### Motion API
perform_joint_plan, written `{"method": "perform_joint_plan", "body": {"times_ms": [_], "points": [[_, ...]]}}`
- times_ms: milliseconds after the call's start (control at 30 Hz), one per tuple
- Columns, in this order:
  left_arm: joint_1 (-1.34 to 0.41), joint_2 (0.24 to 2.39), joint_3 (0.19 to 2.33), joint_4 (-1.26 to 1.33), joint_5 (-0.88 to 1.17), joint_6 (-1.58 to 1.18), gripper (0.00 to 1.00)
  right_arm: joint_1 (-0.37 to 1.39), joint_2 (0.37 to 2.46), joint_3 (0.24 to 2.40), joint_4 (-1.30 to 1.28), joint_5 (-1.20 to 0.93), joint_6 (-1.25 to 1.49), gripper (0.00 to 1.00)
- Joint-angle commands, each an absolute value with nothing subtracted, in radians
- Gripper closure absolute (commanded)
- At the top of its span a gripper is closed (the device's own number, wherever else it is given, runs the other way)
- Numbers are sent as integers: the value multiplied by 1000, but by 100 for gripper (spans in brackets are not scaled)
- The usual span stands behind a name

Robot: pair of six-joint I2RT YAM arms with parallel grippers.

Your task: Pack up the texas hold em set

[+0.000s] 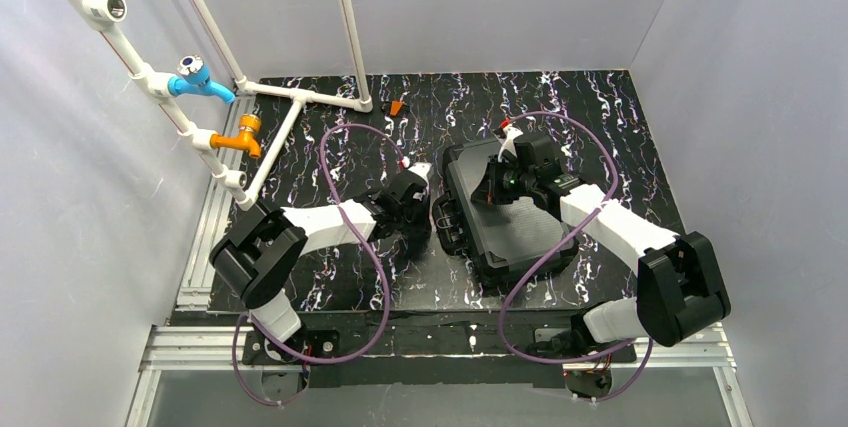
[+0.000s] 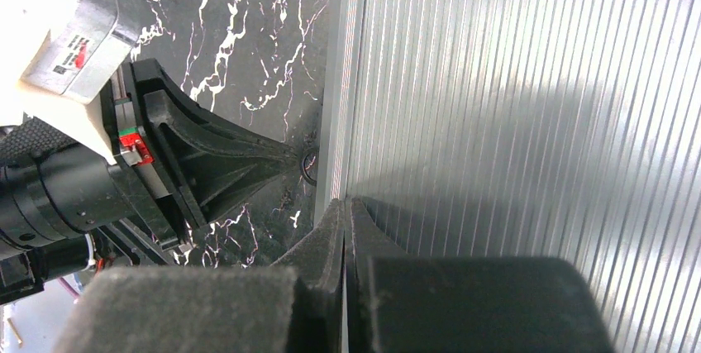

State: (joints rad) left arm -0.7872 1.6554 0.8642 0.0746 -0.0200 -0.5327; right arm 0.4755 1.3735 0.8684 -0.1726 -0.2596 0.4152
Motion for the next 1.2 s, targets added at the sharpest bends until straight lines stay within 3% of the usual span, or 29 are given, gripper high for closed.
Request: {"method": "perform_joint_plan", "body": {"times_ms": [0,1167], "points": [[-784,1677,911,77,-3,-540,100,471,1404,801,-366,-158,360,99],[-782,1705,977,89,56,-563,100,471,1405,790,-368,-160,357,99]]}}
